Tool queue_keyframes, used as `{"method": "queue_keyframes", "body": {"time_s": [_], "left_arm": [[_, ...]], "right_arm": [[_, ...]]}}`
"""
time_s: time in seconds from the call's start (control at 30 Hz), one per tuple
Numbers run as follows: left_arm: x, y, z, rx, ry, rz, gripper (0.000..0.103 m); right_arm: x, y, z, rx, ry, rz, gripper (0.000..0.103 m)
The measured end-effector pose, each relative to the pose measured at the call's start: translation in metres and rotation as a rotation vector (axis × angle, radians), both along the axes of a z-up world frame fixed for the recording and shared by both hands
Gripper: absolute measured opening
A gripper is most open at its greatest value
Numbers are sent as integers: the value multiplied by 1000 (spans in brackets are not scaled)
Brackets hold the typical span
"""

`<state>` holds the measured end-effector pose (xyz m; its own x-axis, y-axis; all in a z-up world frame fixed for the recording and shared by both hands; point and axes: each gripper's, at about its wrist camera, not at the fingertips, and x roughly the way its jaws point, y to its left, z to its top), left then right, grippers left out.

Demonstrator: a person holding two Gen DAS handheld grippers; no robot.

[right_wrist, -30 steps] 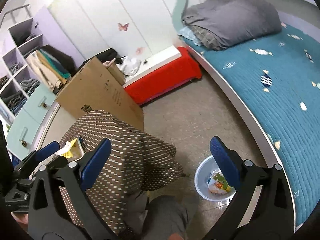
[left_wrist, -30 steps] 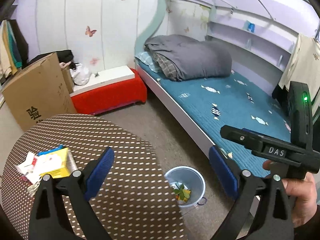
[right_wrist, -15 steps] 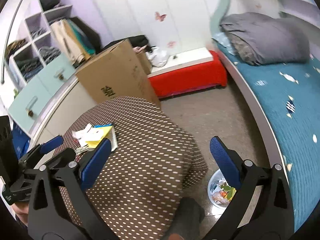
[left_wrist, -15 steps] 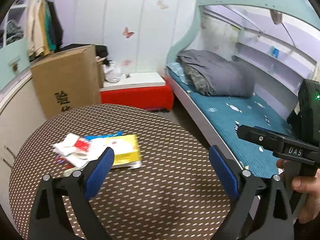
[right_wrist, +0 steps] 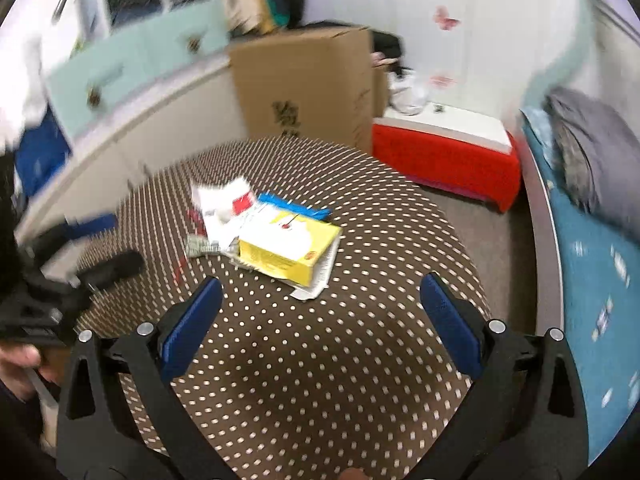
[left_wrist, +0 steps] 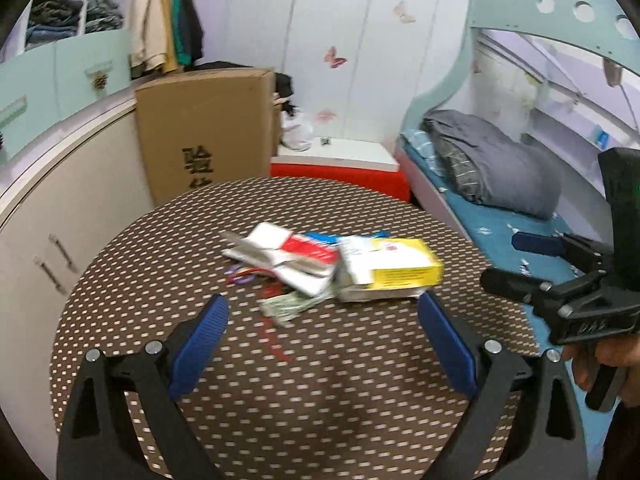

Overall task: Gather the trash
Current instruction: 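Grasp the yellow-white medicine box with the right gripper while the left gripper grasps the snack bar wrapper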

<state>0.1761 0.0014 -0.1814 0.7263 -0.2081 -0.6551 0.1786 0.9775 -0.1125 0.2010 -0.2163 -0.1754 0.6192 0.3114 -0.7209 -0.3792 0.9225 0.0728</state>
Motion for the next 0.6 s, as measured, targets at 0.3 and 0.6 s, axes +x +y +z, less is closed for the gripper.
{"method": "queue_keyframes", "body": {"time_s": [0.3, 0.6], "left_arm": [[16, 26, -29, 66, 67, 40, 93], [37, 18, -48, 155, 101, -4, 93]], "right_arm": [[43, 65, -44, -305, -8, 232, 97], [69, 81, -63, -285, 44, 337, 63]]}}
